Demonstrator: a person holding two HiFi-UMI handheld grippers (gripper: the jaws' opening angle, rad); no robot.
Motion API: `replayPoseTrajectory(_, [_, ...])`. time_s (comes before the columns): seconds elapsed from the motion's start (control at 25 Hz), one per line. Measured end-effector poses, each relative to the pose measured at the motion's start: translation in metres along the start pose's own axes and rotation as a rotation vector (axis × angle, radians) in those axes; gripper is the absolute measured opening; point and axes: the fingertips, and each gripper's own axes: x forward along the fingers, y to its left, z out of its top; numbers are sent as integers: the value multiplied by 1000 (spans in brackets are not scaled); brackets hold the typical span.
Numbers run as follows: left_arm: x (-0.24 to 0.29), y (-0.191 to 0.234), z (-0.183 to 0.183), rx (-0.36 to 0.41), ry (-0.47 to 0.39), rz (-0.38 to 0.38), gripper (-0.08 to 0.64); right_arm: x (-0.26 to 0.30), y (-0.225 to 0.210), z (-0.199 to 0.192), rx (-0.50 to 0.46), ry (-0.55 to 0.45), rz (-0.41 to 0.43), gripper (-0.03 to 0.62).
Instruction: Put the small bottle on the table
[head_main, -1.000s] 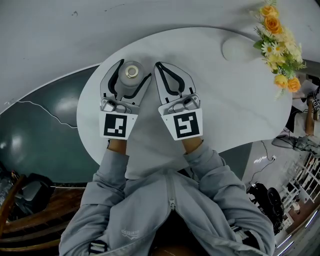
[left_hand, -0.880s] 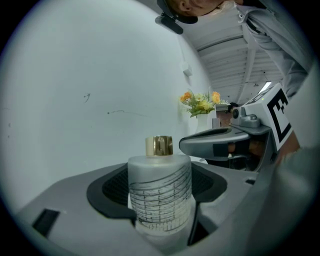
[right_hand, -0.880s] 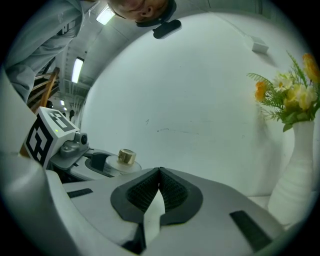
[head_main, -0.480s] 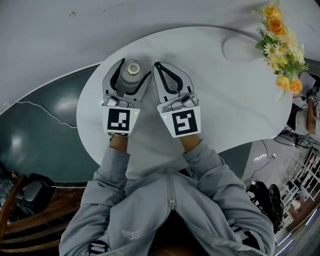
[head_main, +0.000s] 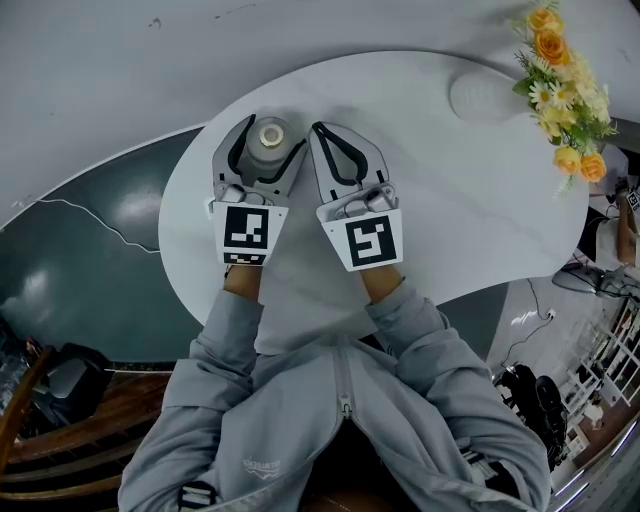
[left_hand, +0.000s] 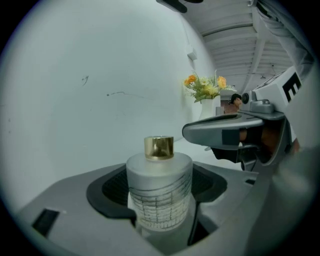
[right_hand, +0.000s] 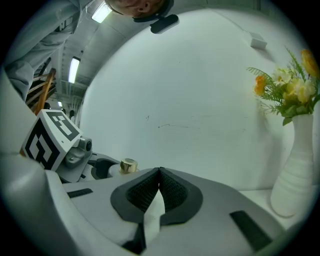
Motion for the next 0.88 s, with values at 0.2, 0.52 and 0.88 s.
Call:
replayPoseTrajectory(0.2, [-6, 2, -11, -5, 45, 22, 333, -5, 1, 5, -8, 1, -4, 26])
replayPoseTrajectory(0.52, [-10, -1, -25, -26, 108, 19, 366, -20, 10, 11, 4, 45, 27, 26])
replayPoseTrajectory(0.88, [-82, -3, 1, -113, 20, 117, 365, -55, 25, 45, 5, 42, 30, 26])
